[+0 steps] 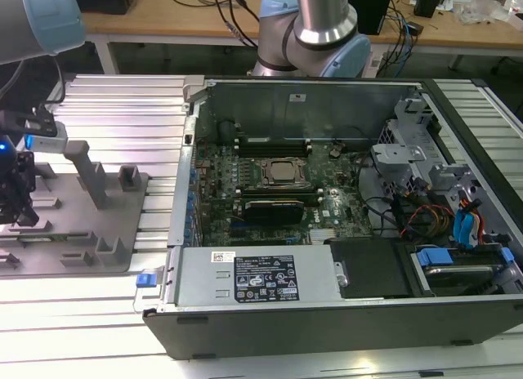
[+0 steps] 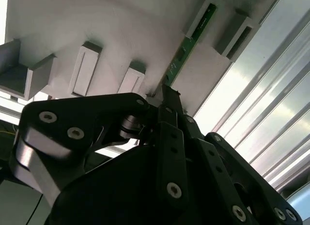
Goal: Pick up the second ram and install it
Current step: 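Pick up the second ram and move it above second insertion slot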
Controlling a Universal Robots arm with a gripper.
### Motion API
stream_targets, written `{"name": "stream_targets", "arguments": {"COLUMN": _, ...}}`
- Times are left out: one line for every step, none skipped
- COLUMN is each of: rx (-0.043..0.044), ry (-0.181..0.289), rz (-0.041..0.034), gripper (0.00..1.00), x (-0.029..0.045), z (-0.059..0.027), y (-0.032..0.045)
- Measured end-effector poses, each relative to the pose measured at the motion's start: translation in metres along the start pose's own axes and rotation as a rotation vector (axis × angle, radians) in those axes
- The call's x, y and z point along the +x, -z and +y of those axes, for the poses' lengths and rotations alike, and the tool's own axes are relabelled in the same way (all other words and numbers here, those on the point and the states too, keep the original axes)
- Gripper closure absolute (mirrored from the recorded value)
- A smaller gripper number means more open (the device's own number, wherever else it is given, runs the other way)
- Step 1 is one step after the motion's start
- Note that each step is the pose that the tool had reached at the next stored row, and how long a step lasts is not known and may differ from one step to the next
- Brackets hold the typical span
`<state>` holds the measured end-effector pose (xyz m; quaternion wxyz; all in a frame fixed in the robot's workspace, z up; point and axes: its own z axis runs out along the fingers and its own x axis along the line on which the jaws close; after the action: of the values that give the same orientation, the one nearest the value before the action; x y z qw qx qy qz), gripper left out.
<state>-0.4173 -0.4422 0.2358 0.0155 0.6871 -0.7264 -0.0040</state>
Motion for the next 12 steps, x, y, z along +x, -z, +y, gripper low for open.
{"name": "stream_targets", "arguments": {"rx": 0.0000, "ry": 0.000, "rz": 0.0001, "gripper": 0.92, "x": 0.0010, "z": -0.0001, "y": -0.0004}}
{"name": "stream_targets", "arguments": {"rx": 0.0000, "ry": 0.001, "rz": 0.0001, "gripper": 0.92, "x": 0.0037, "z": -0.0003, "y": -0.0018}}
{"name": "stream_targets", "arguments": {"rx": 0.0001, "ry": 0.005, "rz": 0.0001, "gripper": 0.92, "x": 0.0053, "z": -0.0004, "y": -0.0031}}
{"name": "stream_targets", "arguments": {"rx": 0.0003, "ry": 0.009, "rz": 0.0002, "gripper": 0.92, "x": 0.0061, "z": -0.0005, "y": -0.0042}}
{"name": "stream_targets", "arguments": {"rx": 0.0001, "ry": 0.010, "rz": 0.0003, "gripper": 0.92, "x": 0.0061, "z": -0.0004, "y": -0.0044}}
{"name": "stream_targets", "arguments": {"rx": 0.0001, "ry": 0.010, "rz": 0.0004, "gripper": 0.92, "x": 0.0061, "z": -0.0004, "y": -0.0044}}
{"name": "stream_targets", "arguments": {"rx": 0.0002, "ry": 0.011, "rz": 0.0004, "gripper": 0.92, "x": 0.0062, "z": -0.0005, "y": -0.0044}}
{"name": "stream_targets", "arguments": {"rx": 0.0002, "ry": 0.011, "rz": 0.0003, "gripper": 0.92, "x": 0.0062, "z": -0.0005, "y": -0.0045}}
{"name": "stream_targets", "arguments": {"rx": 0.0002, "ry": 0.011, "rz": 0.0004, "gripper": 0.92, "x": 0.0062, "z": -0.0005, "y": -0.0045}}
{"name": "stream_targets", "arguments": {"rx": 0.0002, "ry": 0.011, "rz": 0.0003, "gripper": 0.91, "x": 0.0062, "z": -0.0005, "y": -0.0045}}
{"name": "stream_targets", "arguments": {"rx": 0.0002, "ry": 0.011, "rz": 0.0004, "gripper": 0.86, "x": 0.0062, "z": -0.0005, "y": -0.0044}}
{"name": "stream_targets", "arguments": {"rx": 0.0002, "ry": 0.012, "rz": 0.0004, "gripper": 0.78, "x": 0.0062, "z": -0.0005, "y": -0.0045}}
